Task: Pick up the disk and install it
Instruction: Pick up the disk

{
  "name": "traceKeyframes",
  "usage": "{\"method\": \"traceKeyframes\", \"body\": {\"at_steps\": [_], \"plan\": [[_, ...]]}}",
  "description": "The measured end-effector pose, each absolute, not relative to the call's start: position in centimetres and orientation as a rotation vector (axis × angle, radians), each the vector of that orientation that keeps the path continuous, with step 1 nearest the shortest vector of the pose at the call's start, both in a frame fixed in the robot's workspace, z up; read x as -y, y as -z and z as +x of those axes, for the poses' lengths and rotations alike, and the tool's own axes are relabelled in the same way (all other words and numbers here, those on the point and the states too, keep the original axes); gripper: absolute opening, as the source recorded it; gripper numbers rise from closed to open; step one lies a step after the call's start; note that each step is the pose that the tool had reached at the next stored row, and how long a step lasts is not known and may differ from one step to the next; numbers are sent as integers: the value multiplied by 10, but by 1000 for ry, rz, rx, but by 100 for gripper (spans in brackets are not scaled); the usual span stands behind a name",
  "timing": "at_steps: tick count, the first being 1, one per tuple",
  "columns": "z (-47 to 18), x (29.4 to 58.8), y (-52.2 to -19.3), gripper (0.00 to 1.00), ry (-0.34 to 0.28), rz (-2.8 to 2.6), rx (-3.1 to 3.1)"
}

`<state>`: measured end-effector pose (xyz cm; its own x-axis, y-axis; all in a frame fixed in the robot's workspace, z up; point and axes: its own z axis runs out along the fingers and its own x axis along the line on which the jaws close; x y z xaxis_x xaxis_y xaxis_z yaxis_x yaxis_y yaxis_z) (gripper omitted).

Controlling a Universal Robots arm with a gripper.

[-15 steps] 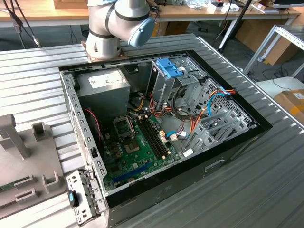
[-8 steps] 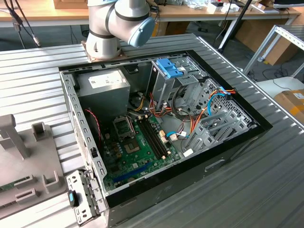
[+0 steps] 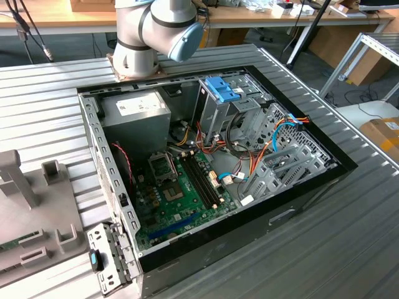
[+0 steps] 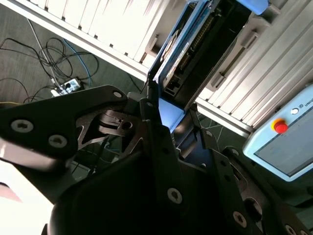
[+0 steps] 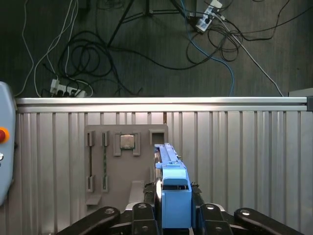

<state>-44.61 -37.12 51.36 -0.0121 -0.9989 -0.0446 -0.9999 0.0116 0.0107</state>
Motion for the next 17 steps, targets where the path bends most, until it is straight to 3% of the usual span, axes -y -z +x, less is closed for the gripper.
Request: {"method": "traceKeyframes", "body": {"at_steps": [17], "plan": [[-406, 369, -514, 37, -61, -2191, -2217]]}}
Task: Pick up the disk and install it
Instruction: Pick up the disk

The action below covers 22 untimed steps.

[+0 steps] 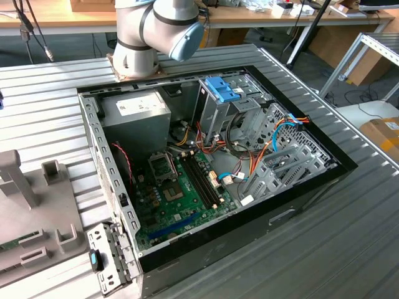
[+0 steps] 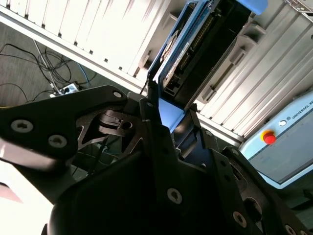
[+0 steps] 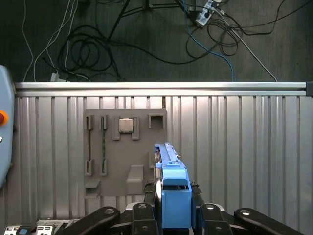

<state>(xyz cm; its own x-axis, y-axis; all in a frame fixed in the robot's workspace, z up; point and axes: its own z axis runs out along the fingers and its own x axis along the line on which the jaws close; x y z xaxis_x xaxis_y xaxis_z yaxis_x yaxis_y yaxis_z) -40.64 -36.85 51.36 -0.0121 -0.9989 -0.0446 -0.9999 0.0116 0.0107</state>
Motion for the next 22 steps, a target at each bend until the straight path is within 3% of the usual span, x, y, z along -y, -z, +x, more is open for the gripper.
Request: {"method": "traceKeyframes", "body": {"at_steps": [22], "plan": [[-331, 354, -514, 37, -61, -2191, -2217]]}}
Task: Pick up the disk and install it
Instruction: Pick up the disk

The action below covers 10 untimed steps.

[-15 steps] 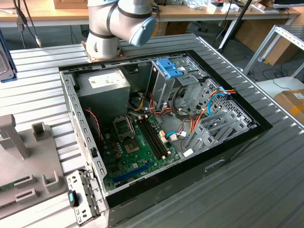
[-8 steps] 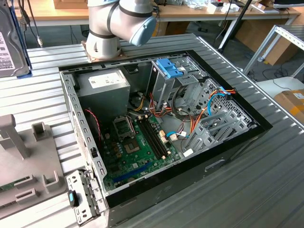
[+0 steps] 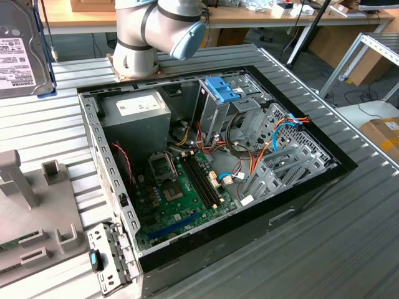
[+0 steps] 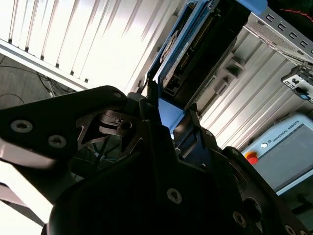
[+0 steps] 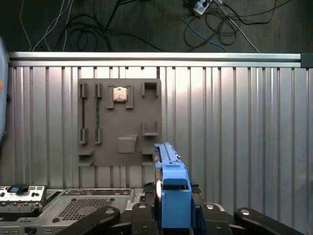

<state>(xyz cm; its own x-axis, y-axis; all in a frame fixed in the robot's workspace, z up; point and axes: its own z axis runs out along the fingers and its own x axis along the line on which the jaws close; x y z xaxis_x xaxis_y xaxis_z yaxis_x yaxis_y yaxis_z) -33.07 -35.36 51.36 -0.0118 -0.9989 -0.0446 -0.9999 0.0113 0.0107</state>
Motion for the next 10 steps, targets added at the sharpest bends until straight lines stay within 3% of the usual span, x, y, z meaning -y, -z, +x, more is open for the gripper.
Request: {"method": "traceKeyframes", "body": {"at_steps": [10], "plan": [[-303, 343, -514, 37, -61, -2191, -2216]]}}
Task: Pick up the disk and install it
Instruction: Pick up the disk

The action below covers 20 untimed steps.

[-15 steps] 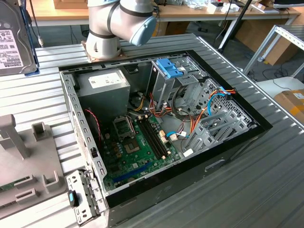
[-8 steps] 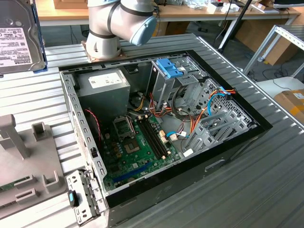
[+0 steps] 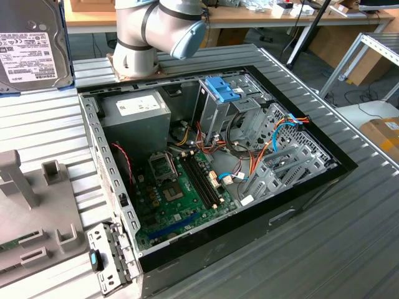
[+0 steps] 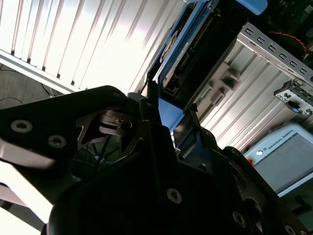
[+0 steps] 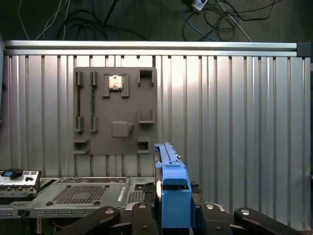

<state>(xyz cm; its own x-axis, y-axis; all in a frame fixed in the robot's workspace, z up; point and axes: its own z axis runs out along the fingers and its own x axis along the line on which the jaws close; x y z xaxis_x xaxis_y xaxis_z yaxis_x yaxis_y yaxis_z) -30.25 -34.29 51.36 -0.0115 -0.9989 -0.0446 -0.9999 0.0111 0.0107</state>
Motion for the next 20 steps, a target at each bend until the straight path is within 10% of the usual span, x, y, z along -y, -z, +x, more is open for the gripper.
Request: {"method": "traceKeyframes", "body": {"at_steps": [20], "plan": [[-236, 331, -514, 37, -61, -2192, -2216]]}}
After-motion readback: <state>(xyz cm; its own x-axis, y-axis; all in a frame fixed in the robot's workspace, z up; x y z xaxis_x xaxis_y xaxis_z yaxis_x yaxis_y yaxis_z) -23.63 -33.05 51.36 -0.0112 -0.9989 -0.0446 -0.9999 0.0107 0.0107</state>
